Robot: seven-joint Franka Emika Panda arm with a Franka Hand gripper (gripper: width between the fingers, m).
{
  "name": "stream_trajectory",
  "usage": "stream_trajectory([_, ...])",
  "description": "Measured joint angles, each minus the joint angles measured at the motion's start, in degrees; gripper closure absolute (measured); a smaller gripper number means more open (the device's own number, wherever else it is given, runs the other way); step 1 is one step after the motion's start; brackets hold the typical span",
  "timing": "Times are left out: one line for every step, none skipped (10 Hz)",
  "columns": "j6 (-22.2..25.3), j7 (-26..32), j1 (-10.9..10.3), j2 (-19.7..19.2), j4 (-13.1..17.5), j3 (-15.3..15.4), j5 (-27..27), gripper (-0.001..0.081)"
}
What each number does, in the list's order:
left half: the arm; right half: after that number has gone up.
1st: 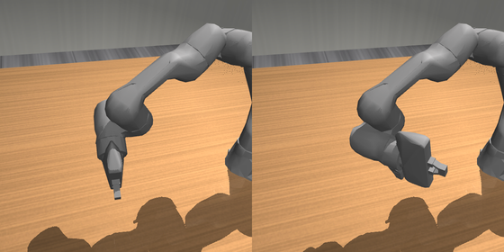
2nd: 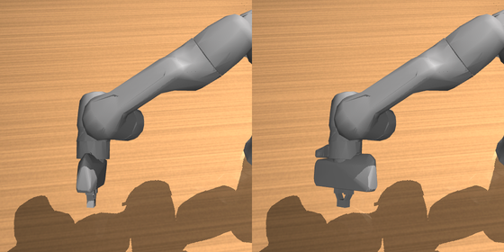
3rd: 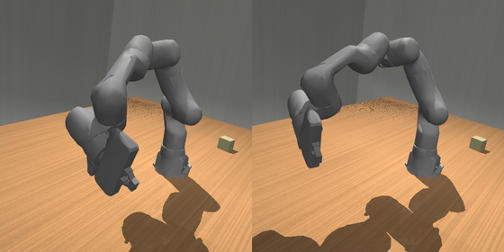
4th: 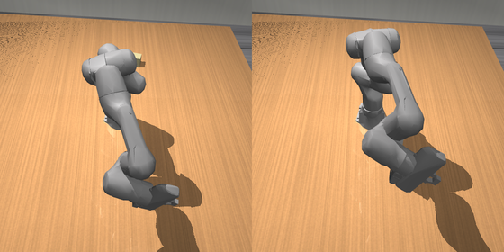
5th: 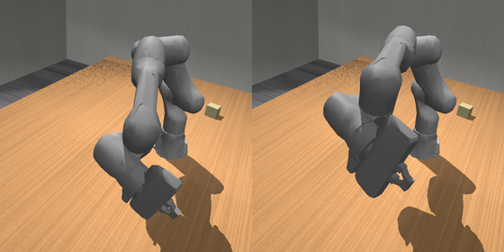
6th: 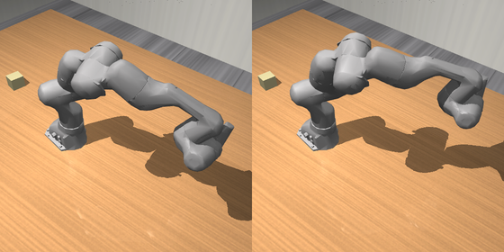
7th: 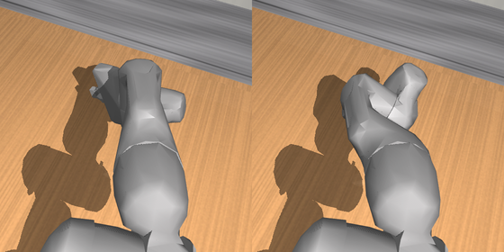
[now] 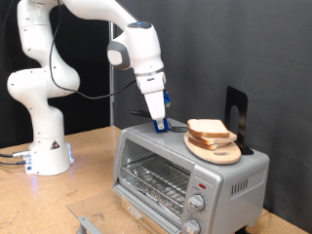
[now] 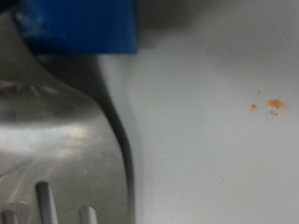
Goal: Make a piece of toast with the oven
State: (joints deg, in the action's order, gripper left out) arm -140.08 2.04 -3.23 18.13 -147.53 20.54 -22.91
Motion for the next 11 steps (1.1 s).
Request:
stream_trajectory([-0.2, 0.2, 0.0, 0.0, 0.0, 0.0, -0.1, 0.0006])
stream_trajectory([-0.6, 0.7, 0.0, 0.0, 0.0, 0.0, -0.3, 0.0006])
stream_trajectory([-1.1, 1.4, 0.0, 0.0, 0.0, 0.0, -0.7, 0.0006])
stream_trajectory([-1.3, 2.2, 0.0, 0.0, -0.1, 0.0, -1.3, 0.0006])
stream_trajectory([-1.5, 2.9, 0.0, 0.1, -0.2, 0.0, -1.9, 0.0006])
stream_trajectory([-1.5, 3.6, 0.0, 0.2, -0.3, -0.1, -2.5, 0.0006])
stream_trajectory([-1.5, 3.7, 0.0, 0.3, -0.4, -0.1, -2.6, 0.0006])
stream_trajectory([-1.5, 3.7, 0.0, 0.4, -0.6, -0.1, -2.7, 0.0006])
stream_trajectory([-1.4, 3.7, 0.0, 0.5, -0.7, -0.1, -2.8, 0.0006])
stream_trajectory([-1.3, 3.8, 0.0, 0.6, -0.9, -0.2, -2.9, 0.0006])
stream_trajectory([-1.3, 3.8, 0.0, 0.6, -1.0, -0.2, -2.9, 0.0006])
